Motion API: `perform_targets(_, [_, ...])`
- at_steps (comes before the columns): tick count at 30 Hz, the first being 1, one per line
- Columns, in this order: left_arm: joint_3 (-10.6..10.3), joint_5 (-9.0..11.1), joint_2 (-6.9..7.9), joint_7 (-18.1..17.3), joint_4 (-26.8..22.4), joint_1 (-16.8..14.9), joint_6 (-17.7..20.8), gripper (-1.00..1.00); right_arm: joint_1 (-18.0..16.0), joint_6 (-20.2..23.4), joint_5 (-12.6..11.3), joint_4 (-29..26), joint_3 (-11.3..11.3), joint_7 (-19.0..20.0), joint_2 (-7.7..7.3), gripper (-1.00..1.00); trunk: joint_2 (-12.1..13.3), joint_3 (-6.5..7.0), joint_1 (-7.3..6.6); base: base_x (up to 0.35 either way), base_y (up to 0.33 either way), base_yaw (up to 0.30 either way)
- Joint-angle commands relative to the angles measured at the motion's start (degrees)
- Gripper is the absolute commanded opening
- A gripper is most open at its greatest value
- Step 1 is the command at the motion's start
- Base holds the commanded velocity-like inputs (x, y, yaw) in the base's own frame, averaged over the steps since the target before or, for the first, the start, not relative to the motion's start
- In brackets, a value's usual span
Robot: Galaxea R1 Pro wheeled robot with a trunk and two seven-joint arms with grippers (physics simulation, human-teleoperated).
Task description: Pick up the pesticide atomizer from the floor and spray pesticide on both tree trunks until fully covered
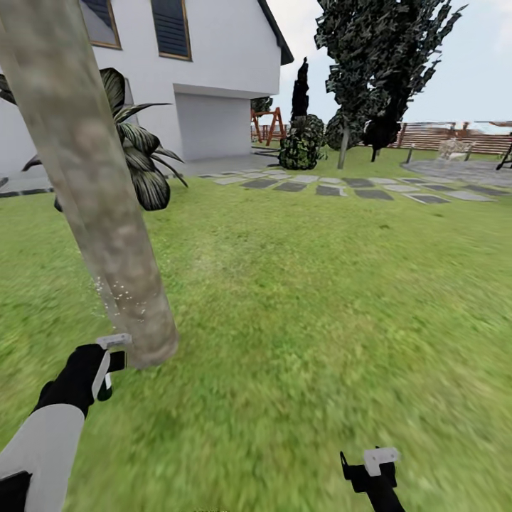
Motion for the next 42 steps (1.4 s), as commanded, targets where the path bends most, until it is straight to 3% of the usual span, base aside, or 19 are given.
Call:
perform_targets(1, [-0.03,-0.44,-0.1,-0.16,-0.22,-0.04,0.25,-1.0,-0.03,-0.04,0.5,0.04,0.41,-0.6,-0.02,1.0,-0.02,-0.05,-0.01,0.0,0.0,0.278])
perform_targets(9, [-0.49,-0.58,-1.13,-0.07,-0.61,-1.36,0.74,-1.0,-0.03,-0.04,0.5,-0.05,0.41,-0.6,-0.08,1.0,-0.02,-0.05,-0.01,0.0,0.0,0.115])
perform_targets(13, [-0.57,-0.78,-1.41,-0.4,-0.85,-5.98,1.47,-1.0,-0.03,-0.04,0.5,0.02,0.41,-0.6,-0.06,1.0,-0.02,-0.05,-0.01,0.0,0.0,0.003])
perform_targets(15, [-0.82,-0.79,-1.1,-0.41,-1.37,-6.53,1.54,-1.0,-0.03,-0.04,0.5,0.01,0.41,-0.6,-0.1,1.0,-0.02,-0.05,-0.01,0.0,0.0,0.0])
perform_targets(19, [-1.05,-0.85,-0.52,-0.57,-5.17,-6.45,2.04,-1.0,-0.03,-0.04,0.5,0.04,0.41,-0.6,-0.11,1.0,-0.02,-0.05,-0.01,0.067,-0.041,0.0])
perform_targets(31, [-1.3,-0.8,-1.01,-0.68,-5.34,-6.02,2.39,-1.0,-0.03,-0.04,0.5,0.02,0.41,-0.6,-0.02,1.0,-0.02,-0.05,-0.01,0.206,-0.187,0.0])
perform_targets(42, [-1.2,-0.83,-0.67,-0.6,-5.35,-5.94,2.36,-1.0,-0.03,-0.04,0.5,-0.04,0.41,-0.6,-0.02,1.0,-0.02,-0.05,-0.01,0.027,-0.269,0.0])
